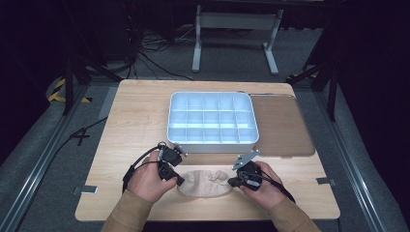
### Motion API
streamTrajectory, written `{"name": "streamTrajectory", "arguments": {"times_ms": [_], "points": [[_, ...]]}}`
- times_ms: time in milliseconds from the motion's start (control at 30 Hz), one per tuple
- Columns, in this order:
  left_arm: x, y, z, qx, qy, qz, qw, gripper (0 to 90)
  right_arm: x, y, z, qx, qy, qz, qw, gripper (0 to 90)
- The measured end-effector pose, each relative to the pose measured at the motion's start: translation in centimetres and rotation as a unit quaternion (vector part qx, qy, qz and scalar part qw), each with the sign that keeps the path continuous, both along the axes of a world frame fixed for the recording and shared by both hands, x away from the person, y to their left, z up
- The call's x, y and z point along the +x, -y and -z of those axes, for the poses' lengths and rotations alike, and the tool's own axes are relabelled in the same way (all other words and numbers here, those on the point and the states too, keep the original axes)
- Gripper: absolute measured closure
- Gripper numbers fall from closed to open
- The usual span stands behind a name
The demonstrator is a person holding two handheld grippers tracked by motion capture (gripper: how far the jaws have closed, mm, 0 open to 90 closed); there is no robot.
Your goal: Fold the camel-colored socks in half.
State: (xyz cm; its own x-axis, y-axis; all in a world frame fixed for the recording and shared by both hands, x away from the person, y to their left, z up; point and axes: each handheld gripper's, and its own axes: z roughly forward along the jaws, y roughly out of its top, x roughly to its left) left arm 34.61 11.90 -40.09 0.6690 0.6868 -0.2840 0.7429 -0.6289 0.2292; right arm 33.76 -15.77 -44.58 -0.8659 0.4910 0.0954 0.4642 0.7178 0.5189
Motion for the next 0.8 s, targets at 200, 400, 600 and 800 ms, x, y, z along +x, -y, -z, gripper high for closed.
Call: {"name": "streamTrajectory", "arguments": {"times_ms": [200, 400, 600, 800], "points": [[-0.01, -0.13, -0.10, 0.001, 0.000, -0.002, 1.0000, 85.7, -0.11, -0.27, 0.21, -0.005, 0.010, -0.003, 0.9999, 89.6], [0.03, -0.34, -0.15, 0.001, -0.002, -0.005, 1.0000, 85.7, -0.05, -0.49, 0.91, -0.023, 0.010, -0.006, 0.9997, 89.7], [0.06, -0.38, -0.12, 0.002, -0.004, -0.005, 1.0000, 85.7, -0.10, -0.58, 0.86, -0.025, 0.013, -0.007, 0.9996, 89.7], [0.04, -0.31, -0.11, -0.001, -0.002, -0.003, 1.0000, 85.7, -0.27, -0.71, 0.38, -0.006, 0.022, -0.013, 0.9997, 89.7]]}}
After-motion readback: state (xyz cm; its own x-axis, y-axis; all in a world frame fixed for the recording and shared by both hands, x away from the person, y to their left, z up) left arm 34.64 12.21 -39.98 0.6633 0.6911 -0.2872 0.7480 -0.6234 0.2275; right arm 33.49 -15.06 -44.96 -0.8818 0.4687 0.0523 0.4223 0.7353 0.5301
